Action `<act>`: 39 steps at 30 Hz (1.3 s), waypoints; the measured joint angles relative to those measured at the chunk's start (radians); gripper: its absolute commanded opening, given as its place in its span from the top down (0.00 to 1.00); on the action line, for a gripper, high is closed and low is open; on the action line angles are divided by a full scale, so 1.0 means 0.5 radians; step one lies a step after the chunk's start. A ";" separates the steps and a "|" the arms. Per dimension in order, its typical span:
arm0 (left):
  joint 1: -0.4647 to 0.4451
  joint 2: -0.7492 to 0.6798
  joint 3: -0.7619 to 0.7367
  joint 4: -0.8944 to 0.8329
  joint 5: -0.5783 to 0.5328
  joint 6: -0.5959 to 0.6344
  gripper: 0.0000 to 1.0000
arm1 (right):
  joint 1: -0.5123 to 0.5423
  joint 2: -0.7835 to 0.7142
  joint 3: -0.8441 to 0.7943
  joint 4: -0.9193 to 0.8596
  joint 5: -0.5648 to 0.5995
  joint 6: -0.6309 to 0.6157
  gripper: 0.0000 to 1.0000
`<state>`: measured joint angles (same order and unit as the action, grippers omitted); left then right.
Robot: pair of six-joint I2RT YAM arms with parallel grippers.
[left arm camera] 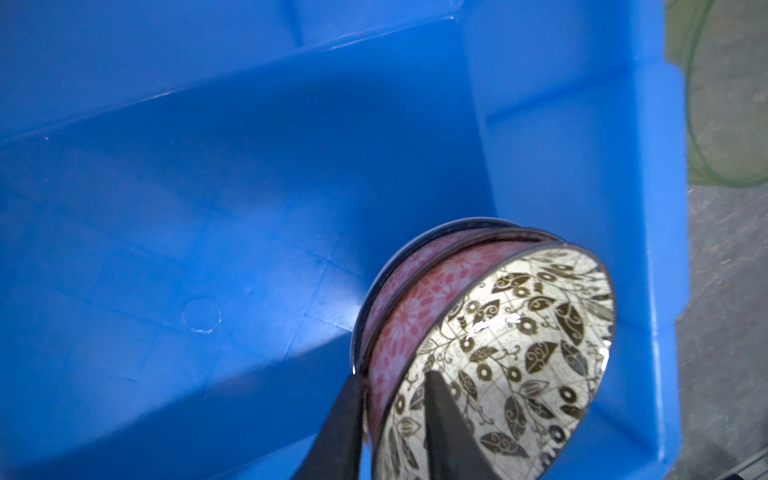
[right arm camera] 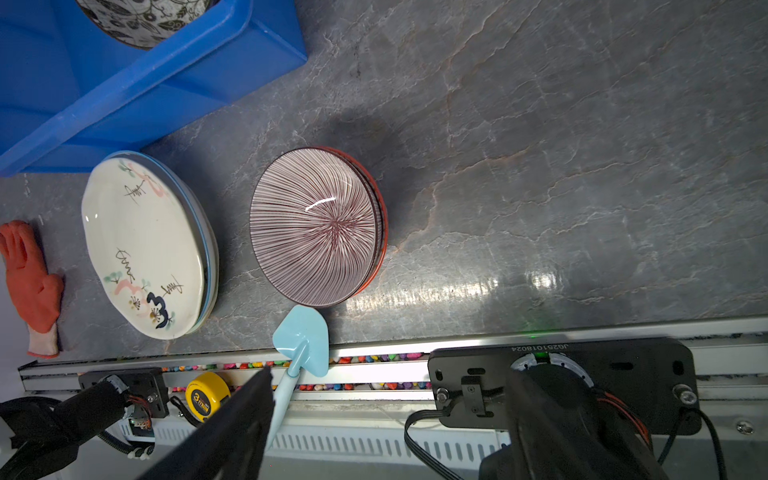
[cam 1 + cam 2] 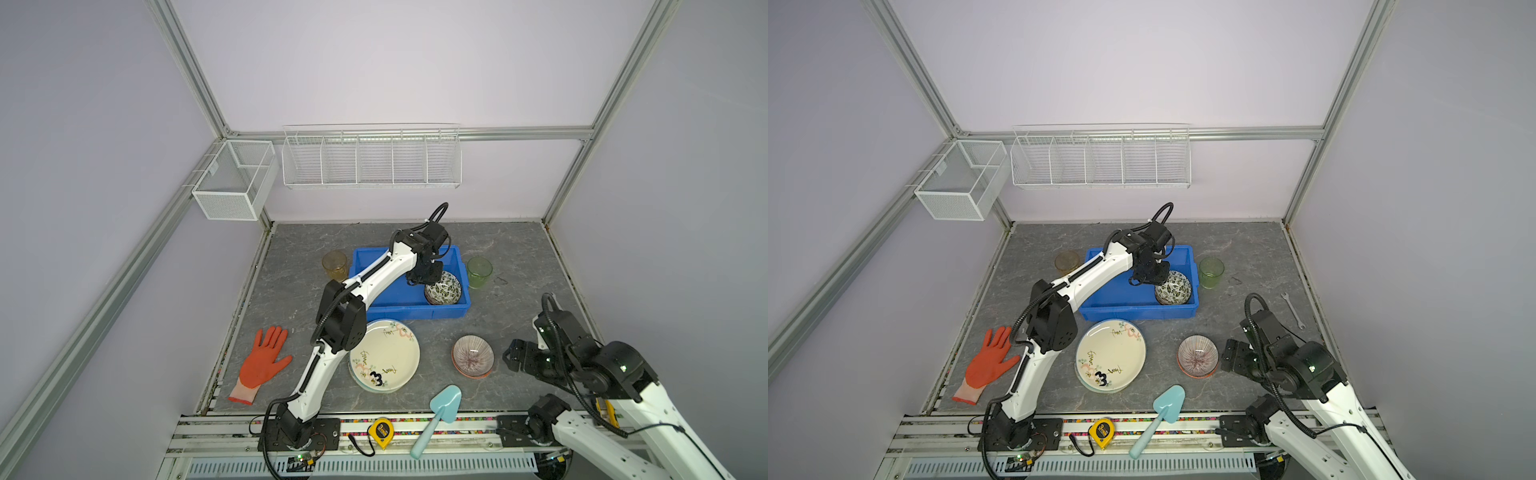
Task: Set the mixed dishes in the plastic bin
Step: 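Release the bowl in the bin while the right gripper lowers onto the pink-striped bowl, then withdraw the left gripper from the bin while the right gripper grips the pink-striped bowl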
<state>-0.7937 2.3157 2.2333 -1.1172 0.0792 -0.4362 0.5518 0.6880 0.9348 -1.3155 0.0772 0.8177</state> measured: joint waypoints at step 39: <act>0.000 -1.086 -1.183 0.236 -0.058 -0.165 0.03 | 0.000 0.890 -0.324 0.686 -0.156 -0.195 0.60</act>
<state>-0.7937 1.7729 1.6417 -0.9993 0.0502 -0.5186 0.5518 1.1332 0.7727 -0.9726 -0.0006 0.7204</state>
